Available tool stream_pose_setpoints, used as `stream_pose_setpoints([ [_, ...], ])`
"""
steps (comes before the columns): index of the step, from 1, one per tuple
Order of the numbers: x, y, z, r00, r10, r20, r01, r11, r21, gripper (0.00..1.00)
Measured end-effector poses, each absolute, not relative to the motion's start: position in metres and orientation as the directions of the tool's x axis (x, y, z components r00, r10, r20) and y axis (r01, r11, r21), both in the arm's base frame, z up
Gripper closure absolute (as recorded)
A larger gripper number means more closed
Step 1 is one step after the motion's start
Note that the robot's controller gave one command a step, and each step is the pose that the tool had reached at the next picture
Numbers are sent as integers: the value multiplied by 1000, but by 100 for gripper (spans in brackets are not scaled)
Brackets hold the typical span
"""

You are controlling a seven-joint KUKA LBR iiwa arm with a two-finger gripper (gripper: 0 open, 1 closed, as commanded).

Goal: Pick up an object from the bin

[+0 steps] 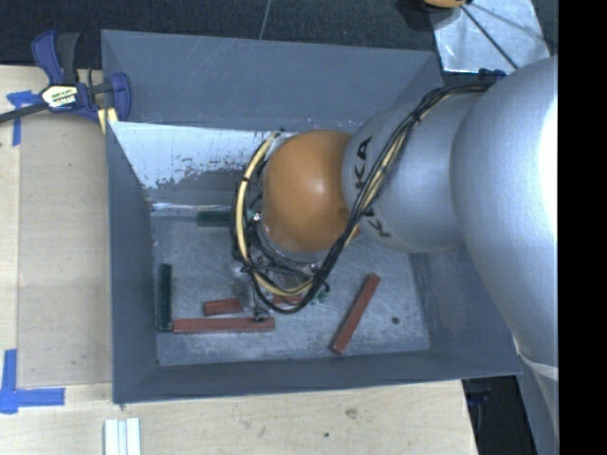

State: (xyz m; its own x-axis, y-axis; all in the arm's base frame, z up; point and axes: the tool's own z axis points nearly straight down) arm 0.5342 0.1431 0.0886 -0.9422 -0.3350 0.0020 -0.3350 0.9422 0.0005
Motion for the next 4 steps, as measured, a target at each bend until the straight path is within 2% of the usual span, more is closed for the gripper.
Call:
stream_pose_setpoints([
  [1,546,127,97,-716,-699,-5,-699,716,-3,0],
  [2,546,128,97,-716,-698,-5,-698,716,-1,0],
  [3,506,152,74,-610,-792,-1,-792,610,-2,100],
  [4,505,152,72,-609,-793,-3,-793,609,-1,0],
])
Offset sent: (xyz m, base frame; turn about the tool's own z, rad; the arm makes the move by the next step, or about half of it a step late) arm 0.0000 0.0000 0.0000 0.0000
